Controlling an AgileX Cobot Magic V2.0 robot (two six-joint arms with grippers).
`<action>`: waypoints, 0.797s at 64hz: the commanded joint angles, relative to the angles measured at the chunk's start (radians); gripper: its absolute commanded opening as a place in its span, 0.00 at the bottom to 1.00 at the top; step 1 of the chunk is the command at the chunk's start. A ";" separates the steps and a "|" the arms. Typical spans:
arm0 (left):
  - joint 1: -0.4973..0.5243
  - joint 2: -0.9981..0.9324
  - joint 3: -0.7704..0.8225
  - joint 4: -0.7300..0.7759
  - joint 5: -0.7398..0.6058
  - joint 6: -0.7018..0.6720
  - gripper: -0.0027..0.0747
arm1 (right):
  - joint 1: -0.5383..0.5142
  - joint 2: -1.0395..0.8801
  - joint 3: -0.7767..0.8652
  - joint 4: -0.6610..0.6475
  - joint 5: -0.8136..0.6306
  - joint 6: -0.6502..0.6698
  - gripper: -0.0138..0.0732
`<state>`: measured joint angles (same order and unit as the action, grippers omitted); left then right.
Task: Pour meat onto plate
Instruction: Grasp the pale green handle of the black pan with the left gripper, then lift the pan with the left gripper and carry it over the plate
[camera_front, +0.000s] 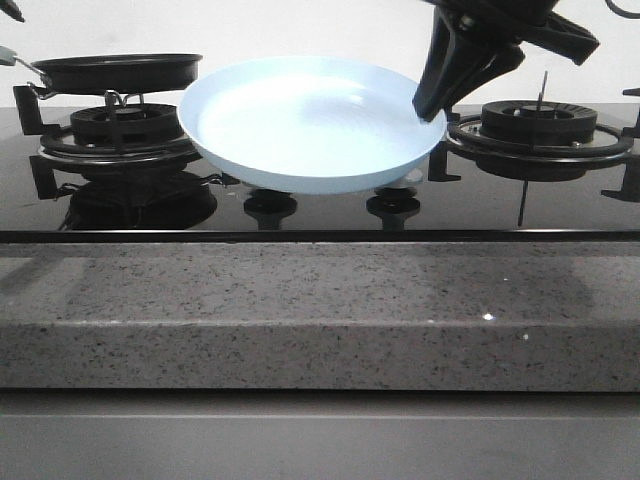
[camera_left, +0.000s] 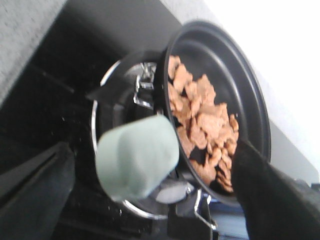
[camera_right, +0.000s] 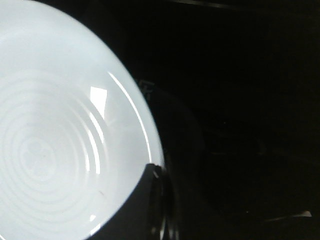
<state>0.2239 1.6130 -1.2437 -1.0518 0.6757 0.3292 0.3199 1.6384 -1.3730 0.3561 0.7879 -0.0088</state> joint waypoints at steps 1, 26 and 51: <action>0.004 -0.037 -0.035 -0.055 -0.037 0.006 0.84 | -0.001 -0.036 -0.028 0.010 -0.039 -0.009 0.09; 0.004 -0.037 -0.035 -0.069 -0.044 0.008 0.56 | -0.001 -0.036 -0.028 0.010 -0.039 -0.009 0.09; 0.004 -0.037 -0.035 -0.104 -0.044 0.008 0.23 | -0.001 -0.036 -0.028 0.010 -0.039 -0.009 0.09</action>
<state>0.2239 1.6130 -1.2460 -1.1016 0.6492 0.3330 0.3199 1.6384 -1.3730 0.3561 0.7879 -0.0088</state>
